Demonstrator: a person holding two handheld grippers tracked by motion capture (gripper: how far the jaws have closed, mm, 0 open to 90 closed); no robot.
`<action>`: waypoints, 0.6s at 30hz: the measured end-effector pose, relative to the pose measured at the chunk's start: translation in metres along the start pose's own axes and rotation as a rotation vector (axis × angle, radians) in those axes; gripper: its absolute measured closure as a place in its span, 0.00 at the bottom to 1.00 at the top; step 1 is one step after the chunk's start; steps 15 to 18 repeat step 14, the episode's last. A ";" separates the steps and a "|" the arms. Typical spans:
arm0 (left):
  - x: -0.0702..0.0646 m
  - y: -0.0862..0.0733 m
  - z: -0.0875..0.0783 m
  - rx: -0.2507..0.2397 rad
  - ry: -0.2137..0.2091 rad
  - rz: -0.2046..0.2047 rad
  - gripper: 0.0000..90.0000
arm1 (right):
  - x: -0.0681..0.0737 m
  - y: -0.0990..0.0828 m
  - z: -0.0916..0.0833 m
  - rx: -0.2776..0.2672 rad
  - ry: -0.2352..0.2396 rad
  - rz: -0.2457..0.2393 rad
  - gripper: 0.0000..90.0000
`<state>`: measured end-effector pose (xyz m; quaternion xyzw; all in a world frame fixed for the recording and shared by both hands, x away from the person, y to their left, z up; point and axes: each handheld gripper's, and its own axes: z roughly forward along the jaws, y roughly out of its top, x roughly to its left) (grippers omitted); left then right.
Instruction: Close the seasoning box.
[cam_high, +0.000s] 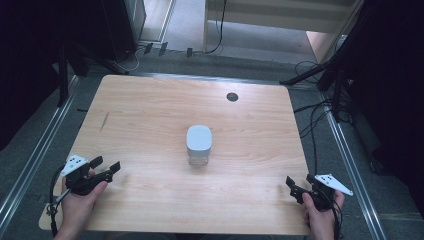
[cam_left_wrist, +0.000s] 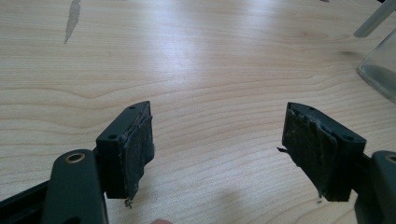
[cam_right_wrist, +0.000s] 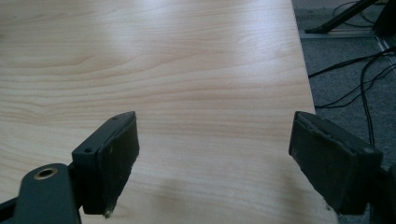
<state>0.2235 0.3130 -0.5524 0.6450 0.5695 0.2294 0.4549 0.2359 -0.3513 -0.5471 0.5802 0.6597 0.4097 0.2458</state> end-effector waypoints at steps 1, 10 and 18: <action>0.000 0.000 0.000 0.001 0.000 0.000 0.28 | 0.000 -0.001 -0.001 -0.003 0.004 0.002 0.18; -0.001 0.000 0.001 0.006 -0.004 0.004 0.29 | 0.008 -0.003 -0.003 -0.002 0.002 -0.058 0.19; 0.000 0.000 0.001 0.000 -0.014 0.000 0.33 | 0.003 -0.003 -0.002 -0.001 0.021 -0.018 0.19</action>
